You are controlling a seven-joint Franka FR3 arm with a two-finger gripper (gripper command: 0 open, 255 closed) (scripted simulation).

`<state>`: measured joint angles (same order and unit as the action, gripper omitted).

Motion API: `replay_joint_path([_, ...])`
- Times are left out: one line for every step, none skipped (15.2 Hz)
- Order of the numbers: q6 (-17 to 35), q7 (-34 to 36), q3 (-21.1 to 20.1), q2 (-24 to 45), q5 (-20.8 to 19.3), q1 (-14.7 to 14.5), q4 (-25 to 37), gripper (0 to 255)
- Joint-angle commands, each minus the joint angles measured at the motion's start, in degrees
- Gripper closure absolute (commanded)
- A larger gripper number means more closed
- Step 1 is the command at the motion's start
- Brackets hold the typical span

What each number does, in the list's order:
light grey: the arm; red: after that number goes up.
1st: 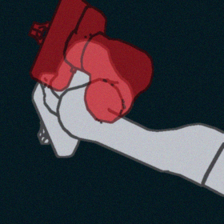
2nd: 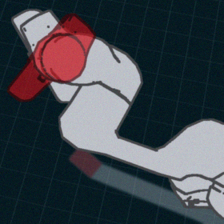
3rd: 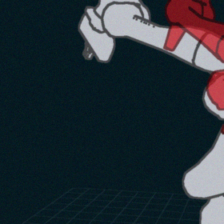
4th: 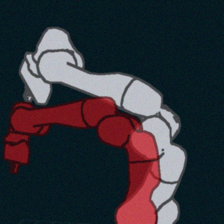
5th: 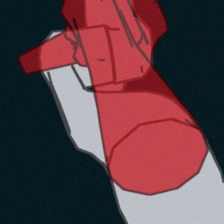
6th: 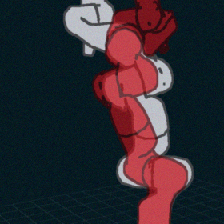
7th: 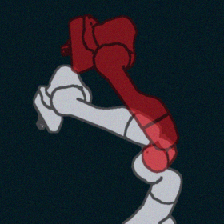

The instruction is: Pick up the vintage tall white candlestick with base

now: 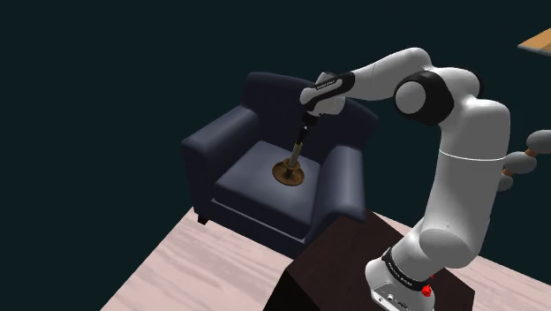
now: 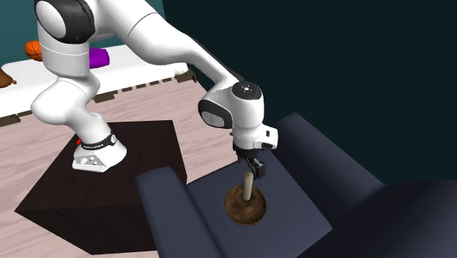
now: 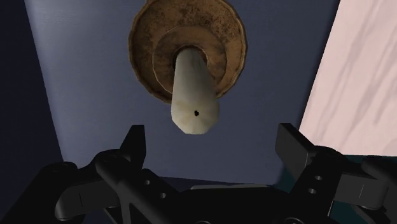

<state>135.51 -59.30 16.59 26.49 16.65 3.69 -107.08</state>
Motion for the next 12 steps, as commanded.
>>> replay_joint_path([0.19, -1.52, -0.58, 2.64, 0.76, 0.99, 2.25, 0])
replay_joint_path([0.74, -1.71, -0.74, 3.13, 0.99, 1.09, 2.18, 0])
replay_joint_path([1.27, -1.89, -0.90, 3.63, 1.22, 1.20, 2.12, 0])
replay_joint_path([1.81, -2.08, -1.06, 4.14, 1.46, 1.31, 2.08, 0])
replay_joint_path([2.34, -2.27, -1.22, 4.66, 1.70, 1.42, 2.05, 0])
replay_joint_path([2.86, -2.46, -1.38, 5.18, 1.93, 1.53, 2.04, 0])
replay_joint_path([3.38, -2.65, -1.55, 5.71, 2.17, 1.64, 2.03, 0])
replay_joint_path([4.18, -2.94, -1.82, 6.56, 2.54, 1.83, 2.05, 0])
replay_joint_path([4.19, -2.94, -1.82, 6.55, 2.54, 1.83, 2.04, 0])
replay_joint_path([4.18, -2.94, -1.83, 6.55, 2.54, 1.83, 2.05, 0])
replay_joint_path([4.14, -2.99, -1.82, 6.60, 2.55, 1.89, 2.13, 255])
replay_joint_path([4.17, -3.00, -1.82, 6.59, 2.55, 1.89, 2.09, 255])
